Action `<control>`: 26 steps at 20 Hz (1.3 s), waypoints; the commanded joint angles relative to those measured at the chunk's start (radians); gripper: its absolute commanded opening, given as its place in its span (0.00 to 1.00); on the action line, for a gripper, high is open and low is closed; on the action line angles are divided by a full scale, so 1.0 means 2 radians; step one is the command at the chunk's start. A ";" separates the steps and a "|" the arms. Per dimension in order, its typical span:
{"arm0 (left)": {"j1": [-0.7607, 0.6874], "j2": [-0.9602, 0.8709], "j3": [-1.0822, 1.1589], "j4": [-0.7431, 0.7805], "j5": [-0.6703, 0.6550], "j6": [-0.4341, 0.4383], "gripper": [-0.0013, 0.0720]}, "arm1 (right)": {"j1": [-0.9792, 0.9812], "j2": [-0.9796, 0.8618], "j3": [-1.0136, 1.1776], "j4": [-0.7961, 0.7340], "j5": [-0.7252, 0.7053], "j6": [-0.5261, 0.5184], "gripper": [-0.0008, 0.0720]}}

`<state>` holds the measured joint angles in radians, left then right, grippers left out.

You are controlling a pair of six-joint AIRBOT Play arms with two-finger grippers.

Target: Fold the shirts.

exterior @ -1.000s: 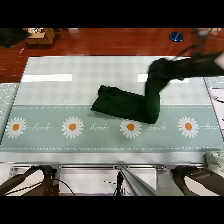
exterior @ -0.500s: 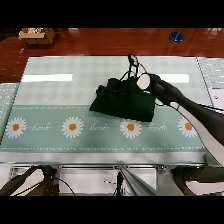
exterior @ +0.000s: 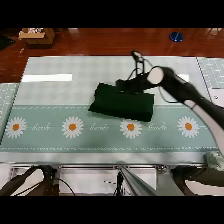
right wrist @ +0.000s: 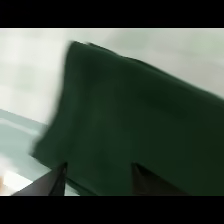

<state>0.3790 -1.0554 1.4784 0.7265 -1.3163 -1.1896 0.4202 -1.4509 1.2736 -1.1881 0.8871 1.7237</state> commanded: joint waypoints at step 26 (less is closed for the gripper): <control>0.000 -0.011 -0.002 0.010 0.001 0.000 0.06 | -0.212 0.093 -0.131 0.226 0.050 -0.191 0.05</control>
<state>0.3790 -1.0721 1.4738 0.7345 -1.3144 -1.1892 0.0292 -1.3468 0.9150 -0.6529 0.8623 1.3376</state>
